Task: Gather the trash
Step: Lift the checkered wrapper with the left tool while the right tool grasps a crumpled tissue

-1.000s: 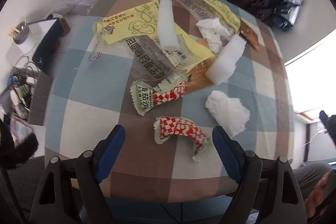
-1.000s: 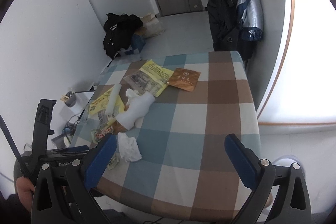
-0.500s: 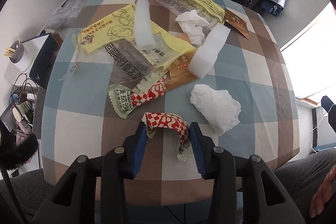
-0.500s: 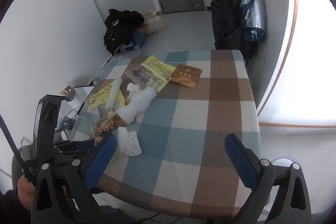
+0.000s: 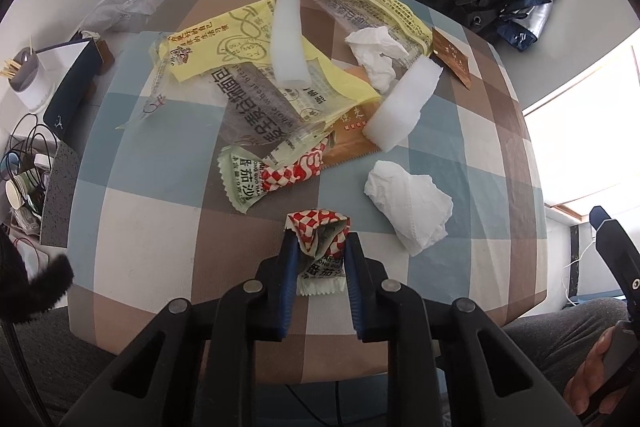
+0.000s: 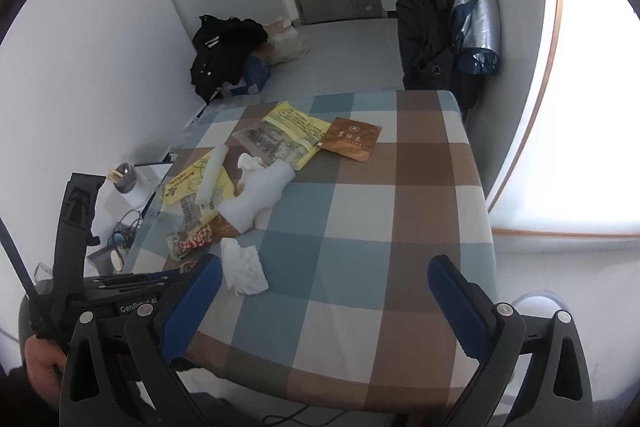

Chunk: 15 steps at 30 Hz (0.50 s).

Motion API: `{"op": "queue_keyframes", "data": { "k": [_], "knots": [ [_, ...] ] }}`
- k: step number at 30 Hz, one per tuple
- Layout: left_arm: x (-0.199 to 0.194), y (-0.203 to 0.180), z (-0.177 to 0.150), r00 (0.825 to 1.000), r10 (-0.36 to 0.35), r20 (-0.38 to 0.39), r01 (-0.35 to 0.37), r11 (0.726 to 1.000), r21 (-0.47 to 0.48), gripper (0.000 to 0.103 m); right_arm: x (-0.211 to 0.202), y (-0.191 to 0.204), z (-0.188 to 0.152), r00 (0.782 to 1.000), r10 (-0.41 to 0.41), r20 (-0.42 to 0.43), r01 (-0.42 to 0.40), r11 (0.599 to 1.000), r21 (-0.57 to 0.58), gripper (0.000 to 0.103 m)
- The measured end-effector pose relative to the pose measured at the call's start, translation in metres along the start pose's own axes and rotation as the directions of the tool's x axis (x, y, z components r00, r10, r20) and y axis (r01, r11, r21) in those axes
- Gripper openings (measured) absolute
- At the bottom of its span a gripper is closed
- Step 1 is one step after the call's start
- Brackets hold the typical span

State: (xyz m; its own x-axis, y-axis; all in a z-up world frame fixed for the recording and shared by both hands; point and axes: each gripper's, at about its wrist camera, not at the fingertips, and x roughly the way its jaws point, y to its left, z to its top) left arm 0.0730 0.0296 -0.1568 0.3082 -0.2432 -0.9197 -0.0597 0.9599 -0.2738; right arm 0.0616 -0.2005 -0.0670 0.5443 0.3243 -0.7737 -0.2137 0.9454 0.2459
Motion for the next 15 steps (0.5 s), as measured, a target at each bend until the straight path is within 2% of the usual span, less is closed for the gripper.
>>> {"op": "queue_keyframes", "data": {
  "k": [8,15],
  "knots": [
    [-0.008,0.007,-0.002,1.000,-0.029,0.011,0.029,0.999,-0.015,0.018,0.001,0.006,-0.001,1.000,-0.010,0.000,0.010,1.000,0.008,0.103],
    [-0.023,0.008,-0.003,0.997,-0.051,0.053,0.051,0.999,0.009,0.018,0.006,0.016,0.000,1.000,-0.027,0.001,0.027,1.000,0.006,0.103]
  ]
}}
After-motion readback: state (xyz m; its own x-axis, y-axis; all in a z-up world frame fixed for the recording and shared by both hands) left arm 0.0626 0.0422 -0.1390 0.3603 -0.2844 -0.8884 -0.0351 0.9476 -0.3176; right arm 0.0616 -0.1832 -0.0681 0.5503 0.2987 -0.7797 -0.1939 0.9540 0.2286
